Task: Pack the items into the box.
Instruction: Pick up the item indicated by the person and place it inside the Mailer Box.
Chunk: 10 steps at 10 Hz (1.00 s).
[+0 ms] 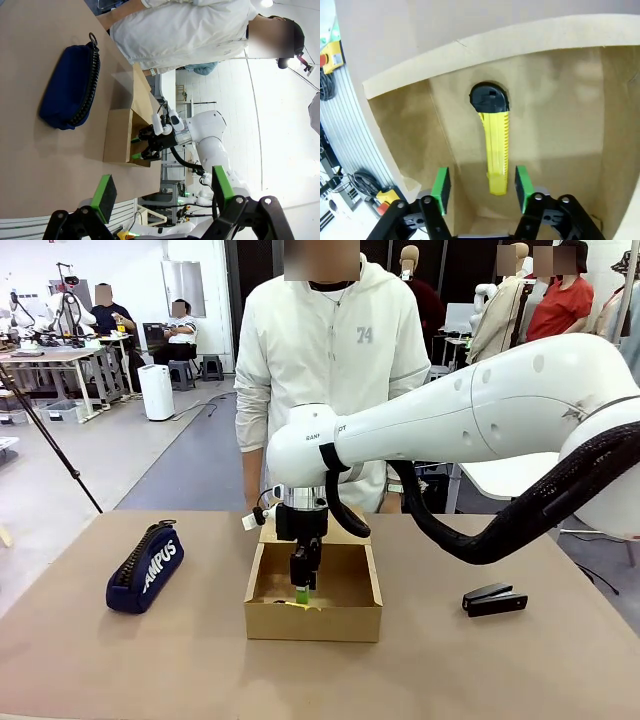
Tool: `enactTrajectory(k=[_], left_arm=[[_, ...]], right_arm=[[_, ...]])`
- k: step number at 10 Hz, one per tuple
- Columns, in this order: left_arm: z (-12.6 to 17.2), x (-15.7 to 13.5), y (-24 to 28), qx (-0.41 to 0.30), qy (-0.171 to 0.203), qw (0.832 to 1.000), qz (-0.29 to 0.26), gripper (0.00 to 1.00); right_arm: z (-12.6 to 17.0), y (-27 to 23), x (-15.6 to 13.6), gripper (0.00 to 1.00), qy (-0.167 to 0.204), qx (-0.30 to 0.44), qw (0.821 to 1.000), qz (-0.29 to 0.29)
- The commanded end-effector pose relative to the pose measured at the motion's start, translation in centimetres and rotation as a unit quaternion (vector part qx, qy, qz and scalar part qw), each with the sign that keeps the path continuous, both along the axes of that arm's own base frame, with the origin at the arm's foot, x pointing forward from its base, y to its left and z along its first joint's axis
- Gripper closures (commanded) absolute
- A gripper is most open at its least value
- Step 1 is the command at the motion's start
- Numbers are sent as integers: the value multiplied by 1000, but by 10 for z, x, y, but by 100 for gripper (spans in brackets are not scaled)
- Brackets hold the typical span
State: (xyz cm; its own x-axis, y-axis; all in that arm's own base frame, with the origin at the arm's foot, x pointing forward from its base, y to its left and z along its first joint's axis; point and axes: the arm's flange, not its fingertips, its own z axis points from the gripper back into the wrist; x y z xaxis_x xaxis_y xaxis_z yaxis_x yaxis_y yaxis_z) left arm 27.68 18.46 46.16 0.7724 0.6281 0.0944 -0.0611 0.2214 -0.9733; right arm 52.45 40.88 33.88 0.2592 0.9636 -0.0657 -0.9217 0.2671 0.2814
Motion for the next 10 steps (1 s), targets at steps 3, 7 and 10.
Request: enactTrajectory(k=[3,7,10], left_arm=[[0,-1,0,0,-10,1000,-2,0],[0,-1,0,0,-10,1000,-2,0],[0,-1,0,0,-10,1000,-2,0]], right_arm=[[66,-21,-6,0,-42,-43,998,-24],[164,-161,-36,0,34,58,985,-159],[172,-301,-136,0,95,255,902,-336]])
